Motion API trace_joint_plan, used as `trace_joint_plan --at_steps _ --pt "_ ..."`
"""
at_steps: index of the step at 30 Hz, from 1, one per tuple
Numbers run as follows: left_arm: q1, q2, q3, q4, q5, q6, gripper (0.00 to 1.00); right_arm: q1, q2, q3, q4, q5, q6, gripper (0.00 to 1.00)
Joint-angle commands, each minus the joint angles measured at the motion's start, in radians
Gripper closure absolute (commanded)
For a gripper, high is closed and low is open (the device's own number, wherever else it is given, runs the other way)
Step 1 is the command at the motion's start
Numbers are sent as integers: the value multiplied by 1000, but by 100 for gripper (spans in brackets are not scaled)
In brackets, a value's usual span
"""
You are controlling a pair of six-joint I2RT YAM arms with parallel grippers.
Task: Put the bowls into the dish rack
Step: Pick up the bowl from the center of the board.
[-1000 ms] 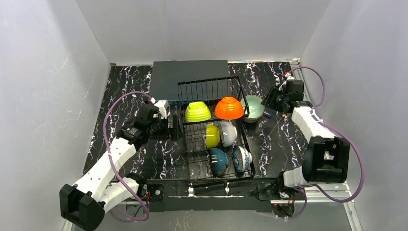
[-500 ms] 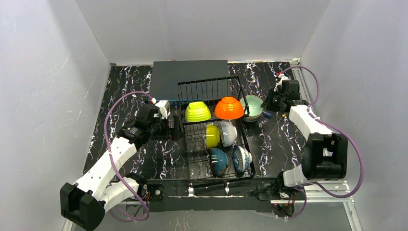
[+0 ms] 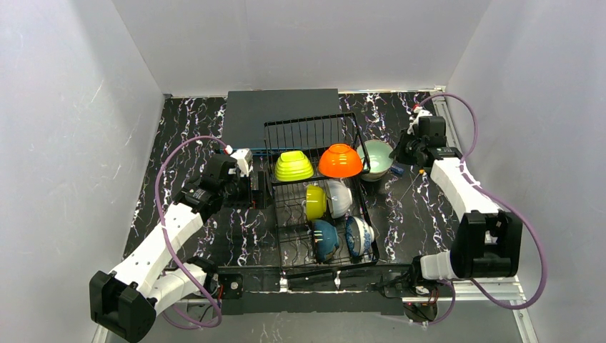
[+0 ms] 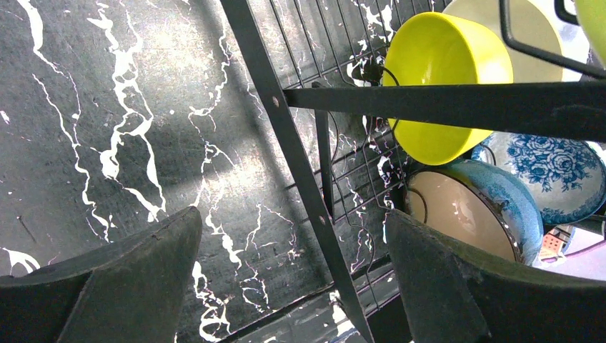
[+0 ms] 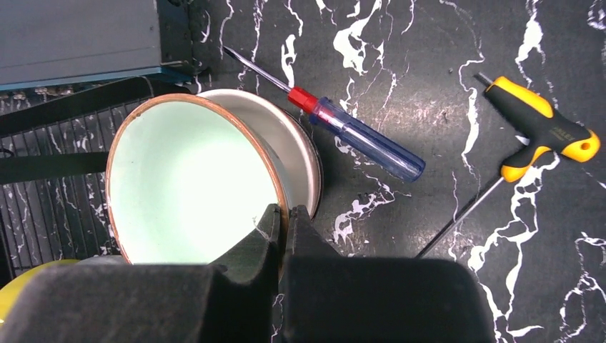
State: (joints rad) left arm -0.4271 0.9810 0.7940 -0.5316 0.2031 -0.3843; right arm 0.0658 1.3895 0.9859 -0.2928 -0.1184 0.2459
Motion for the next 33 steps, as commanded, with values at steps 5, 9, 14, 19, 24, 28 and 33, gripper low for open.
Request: trace_joint_plan --at_steps 5,9,14,19,24,28,33 --pt "4 4 27 -9 28 18 2 5 -167 84 41 46 27 99" --pt "5 -1 28 -10 28 21 2 5 -242 89 62 109 59 99" --pt "5 -7 27 -7 30 22 2 5 -311 137 65 165 80 99" --pt "4 -13 30 -10 29 32 2 5 -373 183 65 178 98 99" --pt "5 -28 28 -9 23 36 2 5 -411 217 86 111 103 99" --pt "4 -39 25 -7 20 37 2 5 -398 271 66 -24 111 99" --pt "5 -46 24 -4 18 38 2 5 -410 288 94 -181 150 99"
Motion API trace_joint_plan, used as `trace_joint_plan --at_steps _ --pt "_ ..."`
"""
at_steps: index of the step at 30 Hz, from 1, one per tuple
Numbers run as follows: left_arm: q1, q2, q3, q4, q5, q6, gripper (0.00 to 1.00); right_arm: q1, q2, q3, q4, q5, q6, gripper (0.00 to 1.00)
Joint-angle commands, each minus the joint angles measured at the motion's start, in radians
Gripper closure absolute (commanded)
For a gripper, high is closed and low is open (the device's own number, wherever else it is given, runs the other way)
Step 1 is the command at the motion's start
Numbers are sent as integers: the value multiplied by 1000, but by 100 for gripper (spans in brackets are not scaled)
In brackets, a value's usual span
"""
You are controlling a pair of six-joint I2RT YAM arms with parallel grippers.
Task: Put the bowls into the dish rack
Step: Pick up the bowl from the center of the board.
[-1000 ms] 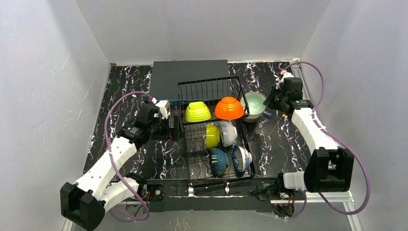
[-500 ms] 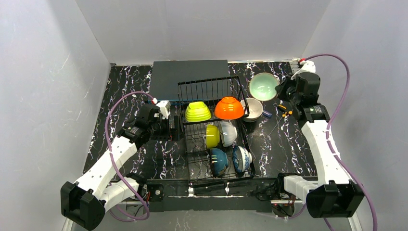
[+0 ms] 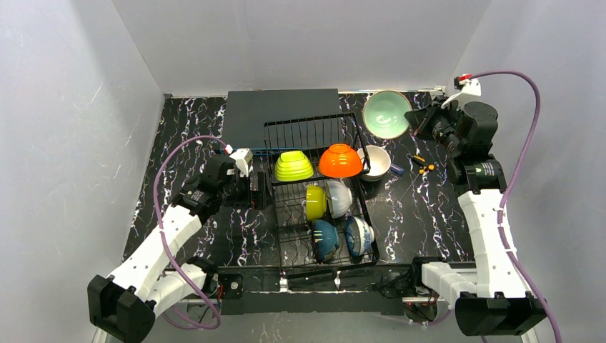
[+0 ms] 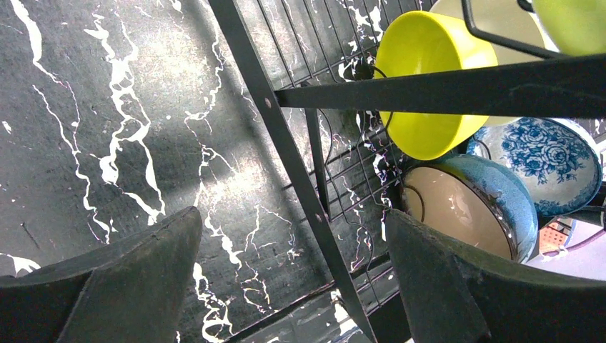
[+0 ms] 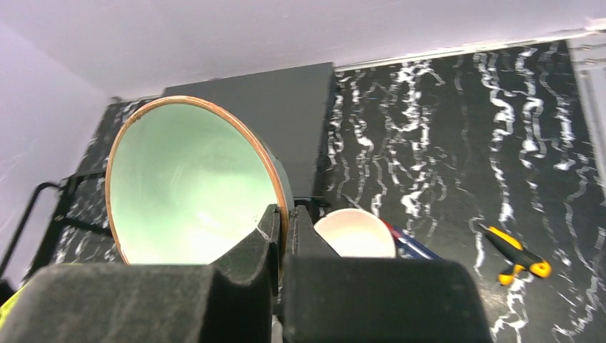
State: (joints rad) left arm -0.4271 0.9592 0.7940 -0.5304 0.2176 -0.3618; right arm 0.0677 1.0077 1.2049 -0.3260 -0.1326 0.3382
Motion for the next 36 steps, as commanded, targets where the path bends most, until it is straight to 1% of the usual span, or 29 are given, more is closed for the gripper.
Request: trace_joint_plan --at_steps 1,7,11,15,19,22,26,33,36 --pt "4 -25 24 -5 4 15 2 3 -34 67 145 -198 68 99" --pt "5 -29 23 -6 2 16 2 4 -59 50 189 -380 124 99" --pt "4 -35 24 -11 -11 15 2 3 -91 13 242 -479 229 99" --pt "4 -42 22 -11 -20 14 2 3 -138 -34 300 -546 293 99" --pt "5 -46 24 -16 -33 17 2 29 -162 -58 317 -585 326 99" --pt "4 -54 25 -19 -49 18 2 48 -176 -97 372 -604 358 99" --pt "4 -71 25 -27 -85 17 2 71 -173 -113 368 -631 384 99" --pt "5 -95 27 -41 -146 17 2 150 -159 -109 314 -650 365 99" --pt "5 -116 30 -60 -203 1 2 205 -133 -77 221 -647 316 99"
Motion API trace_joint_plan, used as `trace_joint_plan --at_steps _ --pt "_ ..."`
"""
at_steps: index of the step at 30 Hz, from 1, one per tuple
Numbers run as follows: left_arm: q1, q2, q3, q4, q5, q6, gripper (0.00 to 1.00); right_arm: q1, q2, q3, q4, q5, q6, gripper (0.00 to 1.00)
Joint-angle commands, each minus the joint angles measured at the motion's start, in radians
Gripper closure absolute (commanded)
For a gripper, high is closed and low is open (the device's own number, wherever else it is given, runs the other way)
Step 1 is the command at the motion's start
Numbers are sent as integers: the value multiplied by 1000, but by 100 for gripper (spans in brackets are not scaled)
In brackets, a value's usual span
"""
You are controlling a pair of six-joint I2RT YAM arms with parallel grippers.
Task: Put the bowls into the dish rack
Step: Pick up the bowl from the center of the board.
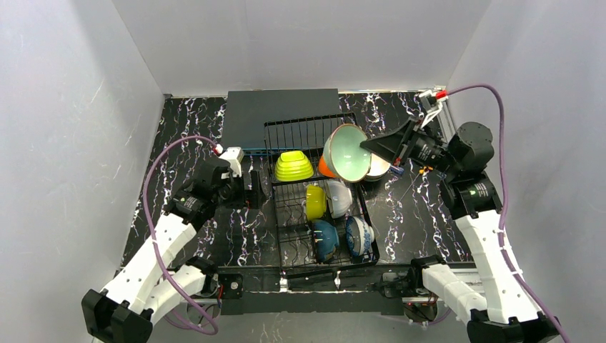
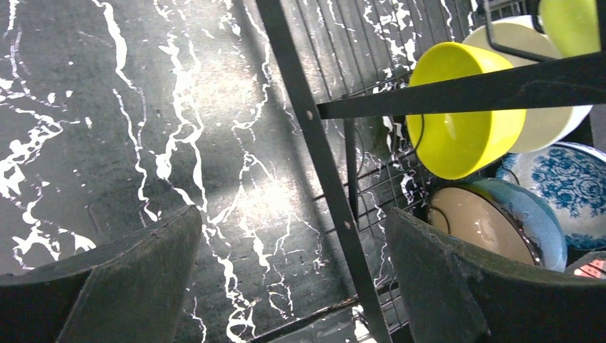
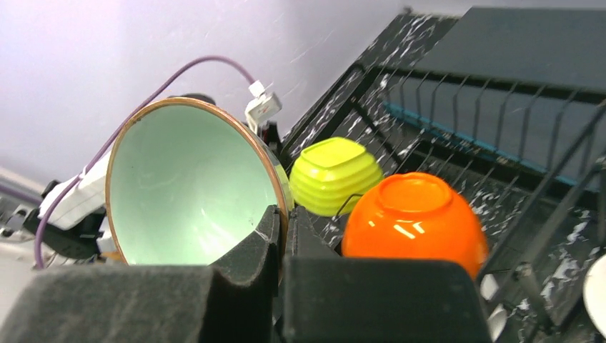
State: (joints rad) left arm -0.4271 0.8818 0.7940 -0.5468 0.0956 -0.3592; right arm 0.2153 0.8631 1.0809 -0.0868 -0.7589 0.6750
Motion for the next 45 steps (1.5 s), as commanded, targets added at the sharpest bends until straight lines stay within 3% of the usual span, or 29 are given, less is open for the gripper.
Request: trace_joint_plan --at_steps 1,8,16,26,36,45 --pt "5 -56 25 -43 -109 -10 2 77 24 64 -62 -14 -50 99" --pt "5 -195 12 -76 -198 -43 2 204 40 79 -225 45 -160 99" --pt "5 -379 32 -108 -131 25 2 285 14 12 -465 98 -248 99" --pt "5 -514 -19 13 144 131 2 329 -82 -124 -558 89 -214 99" --pt "5 -571 -112 197 391 87 2 332 -160 -288 -647 138 -238 99" --pt "5 -541 -101 408 561 17 2 332 -146 -343 -643 170 -258 99"
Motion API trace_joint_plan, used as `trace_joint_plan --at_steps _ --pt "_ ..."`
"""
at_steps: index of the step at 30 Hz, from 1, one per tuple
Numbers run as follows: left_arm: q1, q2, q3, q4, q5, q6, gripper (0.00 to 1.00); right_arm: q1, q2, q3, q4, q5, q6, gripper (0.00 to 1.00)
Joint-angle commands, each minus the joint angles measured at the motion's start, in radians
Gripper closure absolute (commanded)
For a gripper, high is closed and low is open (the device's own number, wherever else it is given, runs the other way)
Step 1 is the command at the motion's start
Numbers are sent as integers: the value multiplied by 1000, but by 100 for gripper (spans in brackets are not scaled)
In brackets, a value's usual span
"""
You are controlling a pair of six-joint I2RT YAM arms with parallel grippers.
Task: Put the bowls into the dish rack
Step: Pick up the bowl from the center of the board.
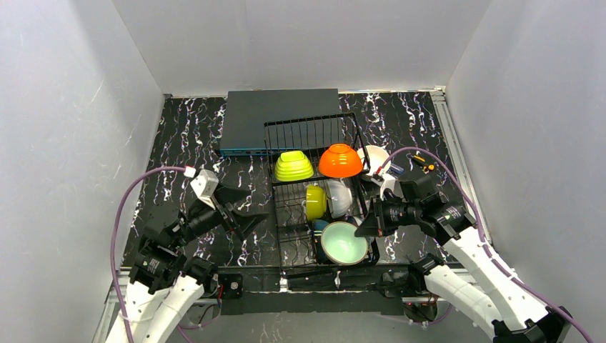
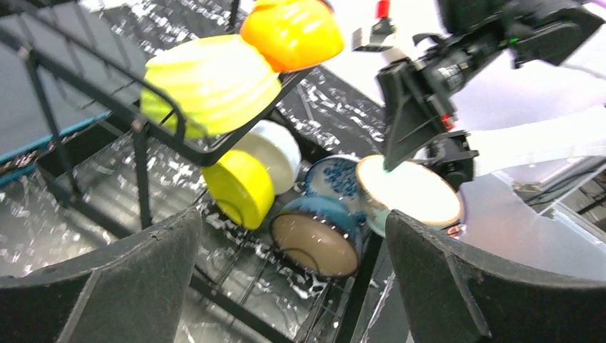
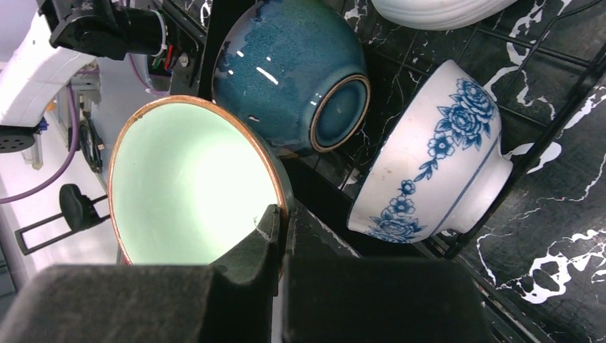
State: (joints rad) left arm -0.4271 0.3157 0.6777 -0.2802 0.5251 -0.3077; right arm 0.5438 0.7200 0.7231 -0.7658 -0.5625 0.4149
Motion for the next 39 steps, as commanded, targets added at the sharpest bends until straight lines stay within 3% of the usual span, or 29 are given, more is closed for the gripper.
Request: trace_joint_plan --at_steps 1,10,12,19,25,32,39 --pt "4 41 25 158 150 -37 2 4 -2 14 37 -25 0 99" --pt "-53 239 170 249 125 10 2 3 -3 -2 39 -20 1 99" --pt "-122 289 206 251 77 41 2 4 -7 -2 29 -18 -3 99" --pt "-561 509 368 131 -226 314 2 3 -17 7 8 -6 -14 99" --pt "-814 653 443 -7 -383 586 4 4 -22 21 -30 10 -34 99" --pt "-983 755 462 -144 -449 878 10 3 -21 22 -42 12 -45 99" --pt "-1070 890 488 -195 -605 946 21 4 -25 14 -50 10 -55 99"
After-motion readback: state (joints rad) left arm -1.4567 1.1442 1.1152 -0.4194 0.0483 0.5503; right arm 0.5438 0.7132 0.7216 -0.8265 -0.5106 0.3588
